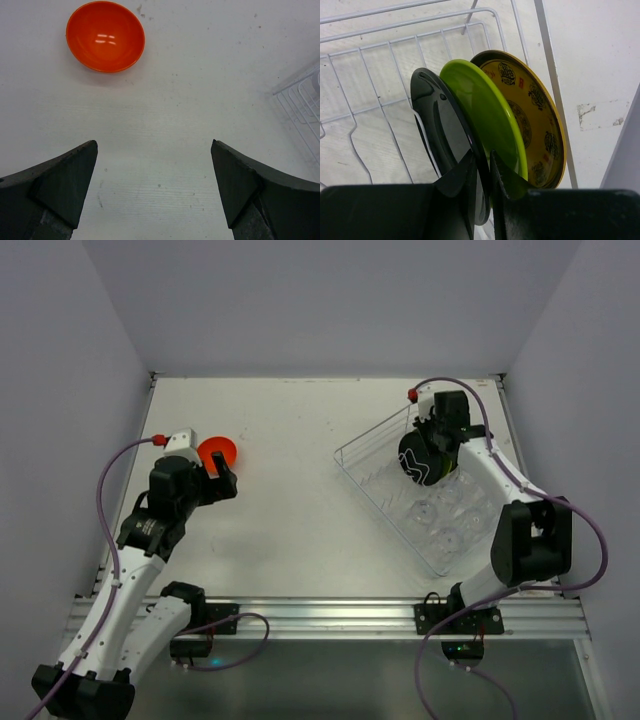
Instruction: Unload the mixed dishes from the dish rack
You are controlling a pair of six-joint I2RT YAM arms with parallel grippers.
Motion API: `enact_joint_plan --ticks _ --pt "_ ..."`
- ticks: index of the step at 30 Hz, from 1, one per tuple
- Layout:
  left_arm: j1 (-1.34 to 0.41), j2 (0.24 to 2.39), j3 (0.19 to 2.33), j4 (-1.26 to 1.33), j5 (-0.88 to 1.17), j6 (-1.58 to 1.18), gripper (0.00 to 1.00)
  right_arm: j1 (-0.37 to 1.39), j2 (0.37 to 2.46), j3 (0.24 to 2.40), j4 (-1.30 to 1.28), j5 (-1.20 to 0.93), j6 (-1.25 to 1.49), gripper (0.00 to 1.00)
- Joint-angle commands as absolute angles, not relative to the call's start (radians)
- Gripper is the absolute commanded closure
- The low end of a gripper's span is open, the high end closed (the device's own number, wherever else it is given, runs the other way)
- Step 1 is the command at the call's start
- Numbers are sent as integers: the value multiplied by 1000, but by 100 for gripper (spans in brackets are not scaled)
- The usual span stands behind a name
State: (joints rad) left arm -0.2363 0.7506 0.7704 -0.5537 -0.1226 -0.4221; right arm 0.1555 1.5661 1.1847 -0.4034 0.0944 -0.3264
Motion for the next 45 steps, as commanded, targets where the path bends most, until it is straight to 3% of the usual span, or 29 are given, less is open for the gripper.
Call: enact_joint_plan --ticks 1,5,20,30,33,38,45 --pt "-242 735 761 -506 -117 -391 0 166 1577 1204 -385 46 -316 92" --pt "-242 729 759 -506 -120 -394 0 170 1507 1180 -338 25 -342 100" --pt "-245 689 756 -505 -127 -402 0 193 1298 1163 -313 98 -368 100" --pt "-248 676 785 -402 60 -452 0 201 1146 1264 -426 256 -76 100" --pt "-288 734 824 -315 175 -501 0 202 1068 1238 -437 213 102 100" --pt "-486 859 925 -96 310 -549 0 202 919 1084 -342 -114 378 100" --pt "-601 1028 1038 17 437 -561 3 201 732 894 -227 -348 543 100"
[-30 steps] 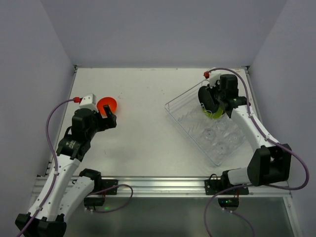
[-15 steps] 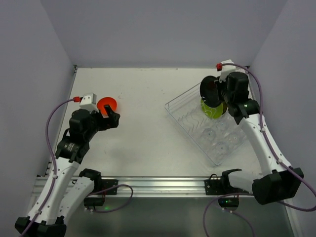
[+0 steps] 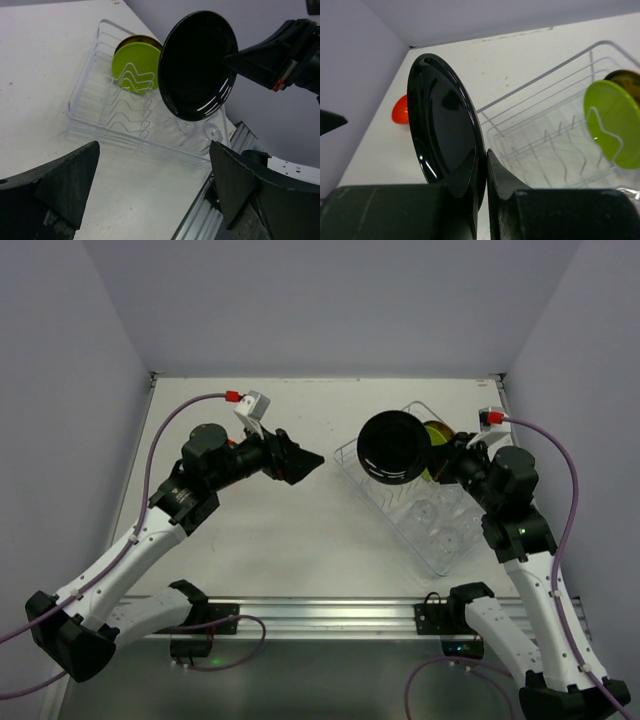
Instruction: Unload the mixed dishes from the dish rack
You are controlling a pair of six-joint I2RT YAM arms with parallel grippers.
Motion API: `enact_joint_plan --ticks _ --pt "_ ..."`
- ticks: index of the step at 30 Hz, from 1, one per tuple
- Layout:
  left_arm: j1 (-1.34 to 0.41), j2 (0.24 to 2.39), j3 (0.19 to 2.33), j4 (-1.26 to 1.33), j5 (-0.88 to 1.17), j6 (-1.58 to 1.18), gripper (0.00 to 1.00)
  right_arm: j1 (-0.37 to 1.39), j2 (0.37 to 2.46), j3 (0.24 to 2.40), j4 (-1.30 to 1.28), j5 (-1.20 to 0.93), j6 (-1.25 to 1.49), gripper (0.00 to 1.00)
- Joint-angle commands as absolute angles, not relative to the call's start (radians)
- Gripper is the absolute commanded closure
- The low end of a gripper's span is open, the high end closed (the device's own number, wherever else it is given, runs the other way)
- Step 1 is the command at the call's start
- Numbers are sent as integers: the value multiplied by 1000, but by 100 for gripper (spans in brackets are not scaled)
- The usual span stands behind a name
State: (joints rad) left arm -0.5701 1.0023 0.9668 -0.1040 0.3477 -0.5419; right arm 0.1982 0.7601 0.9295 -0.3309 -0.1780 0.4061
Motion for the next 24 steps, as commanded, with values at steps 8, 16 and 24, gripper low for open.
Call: enact_joint_plan --ticks 8,16,24 --pt "-730 1152 1124 -61 353 -532 11 201 687 808 -166 -400 614 100" --pt "-776 1210 1177 -118 259 -499 22 201 698 778 -87 -557 650 100" --pt "-782 1218 1189 -106 247 -503 72 201 690 739 -16 -572 669 100"
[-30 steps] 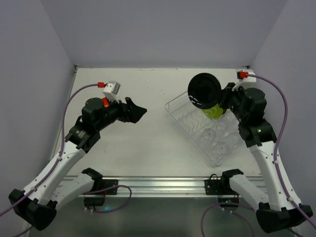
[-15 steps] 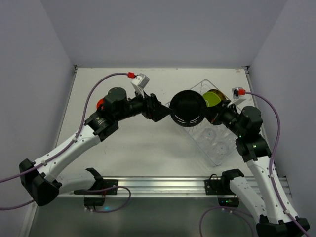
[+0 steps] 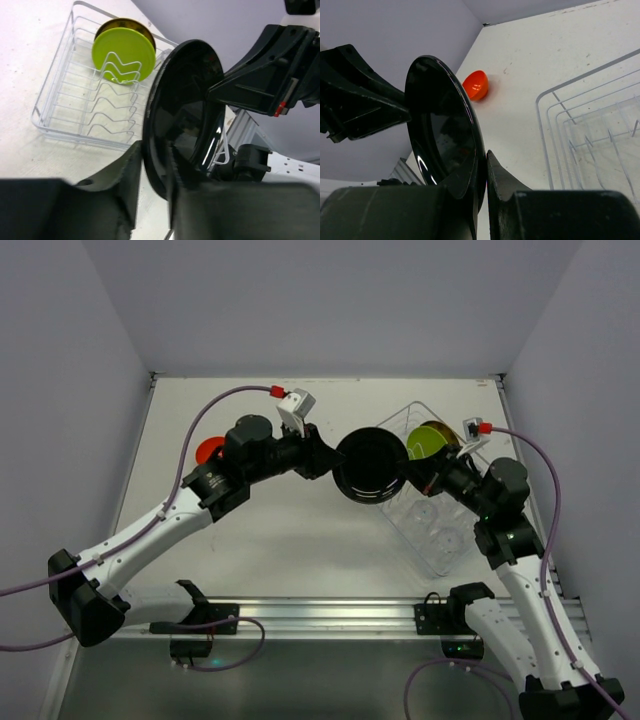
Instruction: Unload the mixed dishes from the dish rack
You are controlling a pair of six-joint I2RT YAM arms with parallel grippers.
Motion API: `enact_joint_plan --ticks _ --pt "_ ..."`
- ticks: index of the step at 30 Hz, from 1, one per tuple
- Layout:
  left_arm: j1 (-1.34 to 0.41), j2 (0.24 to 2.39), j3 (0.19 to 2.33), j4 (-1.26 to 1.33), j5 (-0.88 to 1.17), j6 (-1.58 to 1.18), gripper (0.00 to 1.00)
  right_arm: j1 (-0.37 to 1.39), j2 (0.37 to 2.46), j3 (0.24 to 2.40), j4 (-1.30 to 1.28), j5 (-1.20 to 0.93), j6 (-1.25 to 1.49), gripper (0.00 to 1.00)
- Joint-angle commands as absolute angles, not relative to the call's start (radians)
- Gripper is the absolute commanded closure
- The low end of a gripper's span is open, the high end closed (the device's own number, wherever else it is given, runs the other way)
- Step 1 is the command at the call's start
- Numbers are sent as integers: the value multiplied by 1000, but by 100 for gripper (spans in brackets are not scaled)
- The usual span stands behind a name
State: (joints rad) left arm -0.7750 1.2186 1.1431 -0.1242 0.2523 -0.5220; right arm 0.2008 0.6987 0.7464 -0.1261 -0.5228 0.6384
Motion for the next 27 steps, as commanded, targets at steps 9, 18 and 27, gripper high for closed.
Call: enact_joint_plan --ticks 9,18,27 --pt "-784 1212 1140 -34 275 -529 100 201 713 709 78 -640 703 100" --pt "-784 1125 1023 132 227 -569 100 201 719 663 138 -644 729 87" --pt "-785 1083 989 80 68 -641 100 201 747 649 190 -652 782 61"
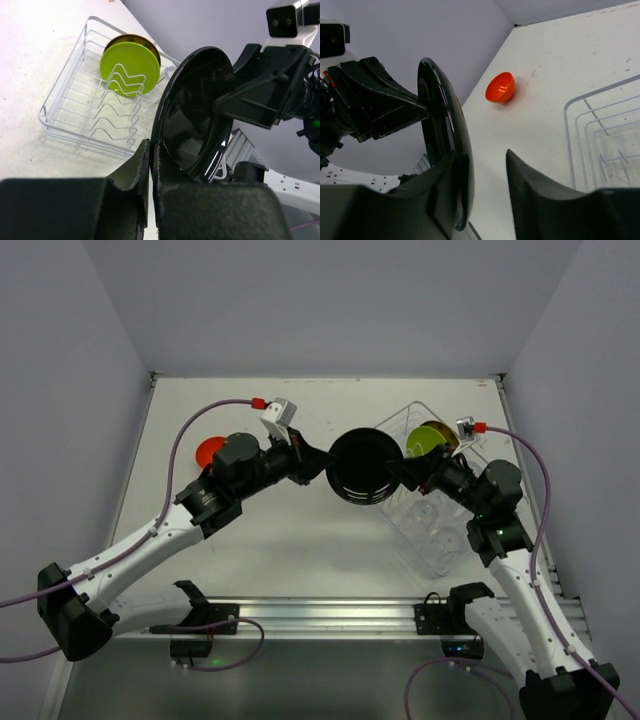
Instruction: Unload the mixed dishes from the dish rack
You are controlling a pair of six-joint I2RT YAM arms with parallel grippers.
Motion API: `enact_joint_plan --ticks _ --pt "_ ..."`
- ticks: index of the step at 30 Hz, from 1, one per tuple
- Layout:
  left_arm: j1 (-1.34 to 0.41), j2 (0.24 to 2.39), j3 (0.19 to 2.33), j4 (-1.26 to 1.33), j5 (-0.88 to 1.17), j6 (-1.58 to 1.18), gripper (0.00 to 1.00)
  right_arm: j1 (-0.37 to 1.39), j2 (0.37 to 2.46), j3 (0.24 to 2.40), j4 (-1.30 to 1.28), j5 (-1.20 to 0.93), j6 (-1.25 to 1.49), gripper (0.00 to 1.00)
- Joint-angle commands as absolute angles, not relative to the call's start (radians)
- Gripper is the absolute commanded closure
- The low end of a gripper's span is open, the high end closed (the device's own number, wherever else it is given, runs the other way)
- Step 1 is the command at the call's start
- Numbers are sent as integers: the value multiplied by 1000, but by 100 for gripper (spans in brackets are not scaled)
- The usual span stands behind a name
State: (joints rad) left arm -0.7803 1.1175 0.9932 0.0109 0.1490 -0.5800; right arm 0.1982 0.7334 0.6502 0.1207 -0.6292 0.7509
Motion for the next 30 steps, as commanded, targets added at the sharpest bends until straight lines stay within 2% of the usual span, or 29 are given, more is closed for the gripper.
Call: enact_joint_plan --ticks 1,2,5,6,15,19,23,30 --pt "-784 1081 989 60 42 -653 100 201 750 655 181 -650 781 52" --pt "-784 1078 989 43 13 -666 100 201 755 658 173 -646 776 42" --pt "-784 1072 989 -43 -112 -696 100 201 744 669 117 -591 747 20" --pt "-784 1071 989 -72 -154 -710 100 201 738 669 101 -580 741 1" --pt "-729 1097 965 -174 -354 -773 100 199 678 729 -70 -497 641 1" --pt "-528 1135 865 -118 -238 -818 100 201 638 729 -127 -454 617 1" --pt "-439 1189 782 -42 -197 -831 100 201 601 733 -179 -427 581 1" --pt "-310 1372 778 86 -83 -808 100 199 545 700 -238 -396 554 1"
